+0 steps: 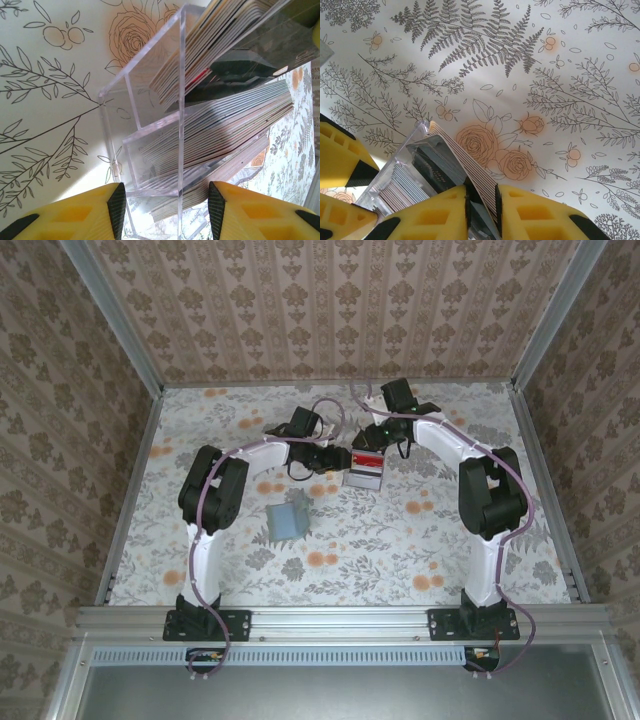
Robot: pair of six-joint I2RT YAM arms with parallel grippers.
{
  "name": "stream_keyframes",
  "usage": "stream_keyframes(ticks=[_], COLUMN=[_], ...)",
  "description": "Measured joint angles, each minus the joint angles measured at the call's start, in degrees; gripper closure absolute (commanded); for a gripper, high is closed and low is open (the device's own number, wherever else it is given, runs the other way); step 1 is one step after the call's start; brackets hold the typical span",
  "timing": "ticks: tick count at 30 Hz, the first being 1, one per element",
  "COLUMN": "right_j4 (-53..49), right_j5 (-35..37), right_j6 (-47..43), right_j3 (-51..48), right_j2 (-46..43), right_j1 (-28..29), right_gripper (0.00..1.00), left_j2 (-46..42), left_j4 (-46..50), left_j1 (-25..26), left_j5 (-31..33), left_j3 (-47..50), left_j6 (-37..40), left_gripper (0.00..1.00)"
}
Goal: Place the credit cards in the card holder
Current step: Pick up the credit card from the storage box.
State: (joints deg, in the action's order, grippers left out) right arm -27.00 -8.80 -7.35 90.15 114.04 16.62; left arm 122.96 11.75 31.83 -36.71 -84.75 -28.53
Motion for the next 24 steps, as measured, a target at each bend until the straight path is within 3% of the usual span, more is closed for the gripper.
stream_keyframes(ticks=[11, 24], right_j4=[0.0, 0.8], right_j5=[-1.7, -11.6], right_j6=[-0.2, 1.2], right_j3=[-0.6, -0.7], right_j2=[-1.2, -1.5], right_j1=[-0.9, -3.8], right_gripper=[0.94, 0.96], left_j2=[0.0, 0.0], left_j4=[-0.1, -0.2], left_j1=[-0.1, -0.4], left_j5=[0.3, 0.5], left_j3=[0.0, 0.0], left_j6=[0.0, 0.0], left_gripper=[0.52, 0.52])
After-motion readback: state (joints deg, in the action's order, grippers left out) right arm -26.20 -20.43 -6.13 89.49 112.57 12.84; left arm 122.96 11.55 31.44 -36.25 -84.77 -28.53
